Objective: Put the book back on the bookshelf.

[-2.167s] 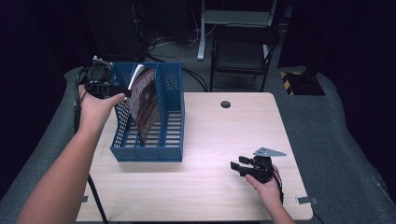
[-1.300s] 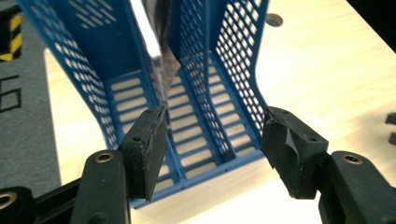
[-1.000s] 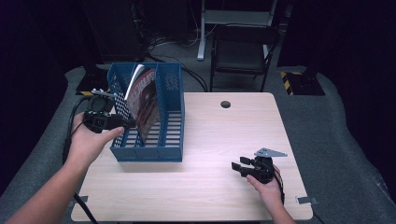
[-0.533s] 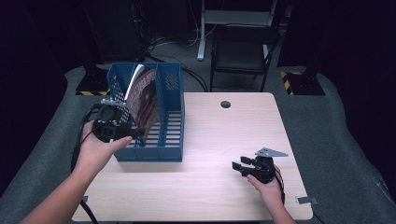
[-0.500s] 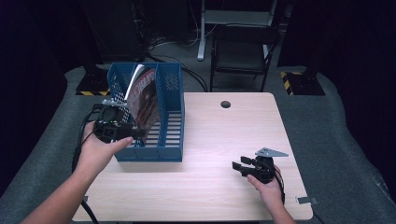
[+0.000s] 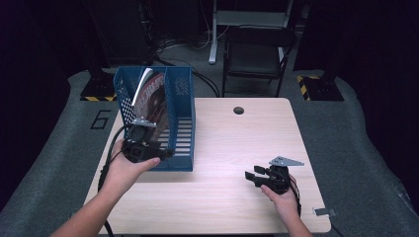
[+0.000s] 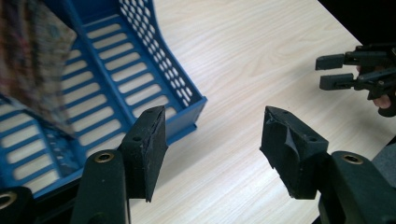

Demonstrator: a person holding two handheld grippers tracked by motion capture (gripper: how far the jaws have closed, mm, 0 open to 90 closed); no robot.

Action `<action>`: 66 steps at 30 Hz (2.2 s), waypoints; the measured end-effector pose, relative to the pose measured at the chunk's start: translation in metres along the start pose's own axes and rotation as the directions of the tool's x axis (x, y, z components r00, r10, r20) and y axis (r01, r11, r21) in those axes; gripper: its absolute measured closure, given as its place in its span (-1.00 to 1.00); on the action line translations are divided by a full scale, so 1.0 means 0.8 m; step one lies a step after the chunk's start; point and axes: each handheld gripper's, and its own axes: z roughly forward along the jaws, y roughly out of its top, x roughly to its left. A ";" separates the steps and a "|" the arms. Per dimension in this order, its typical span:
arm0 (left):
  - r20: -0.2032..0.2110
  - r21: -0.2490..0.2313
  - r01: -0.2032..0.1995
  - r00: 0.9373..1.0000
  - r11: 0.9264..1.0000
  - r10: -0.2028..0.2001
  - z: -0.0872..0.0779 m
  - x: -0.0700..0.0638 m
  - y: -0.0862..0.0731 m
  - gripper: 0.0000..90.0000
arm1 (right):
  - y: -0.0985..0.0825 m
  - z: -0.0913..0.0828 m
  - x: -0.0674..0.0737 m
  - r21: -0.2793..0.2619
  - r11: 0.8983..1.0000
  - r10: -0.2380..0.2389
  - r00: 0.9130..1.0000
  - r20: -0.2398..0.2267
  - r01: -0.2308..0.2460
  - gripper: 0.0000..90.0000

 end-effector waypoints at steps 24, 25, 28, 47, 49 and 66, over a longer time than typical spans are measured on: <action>0.114 -0.017 -0.075 0.990 0.997 0.077 0.076 -0.035 -0.075 -0.09 | 0.000 0.001 0.001 0.000 1.000 0.000 1.000 0.000 0.000 -0.01; 0.115 -0.021 -0.067 0.991 0.998 0.069 0.079 -0.036 -0.078 -0.09 | 0.000 0.001 0.001 0.002 1.000 -0.001 1.000 -0.001 0.001 -0.01; 0.110 -0.017 -0.070 0.991 0.997 0.071 0.087 -0.039 -0.089 -0.09 | 0.000 0.002 0.001 0.002 1.000 0.001 1.000 -0.004 -0.001 -0.01; 0.200 0.016 -0.094 0.976 0.995 0.089 0.141 -0.043 -0.151 -0.08 | -0.003 0.004 0.002 0.012 1.000 0.002 1.000 0.000 -0.002 -0.01; 0.219 -0.007 -0.076 0.973 0.997 0.076 0.143 -0.042 -0.154 -0.09 | -0.003 0.004 0.002 0.014 1.000 0.003 1.000 -0.002 -0.003 -0.02; 0.157 -0.024 -0.158 0.975 0.987 0.160 0.162 -0.045 -0.167 -0.13 | -0.005 0.010 0.007 0.039 0.999 -0.019 1.000 -0.002 0.020 -0.03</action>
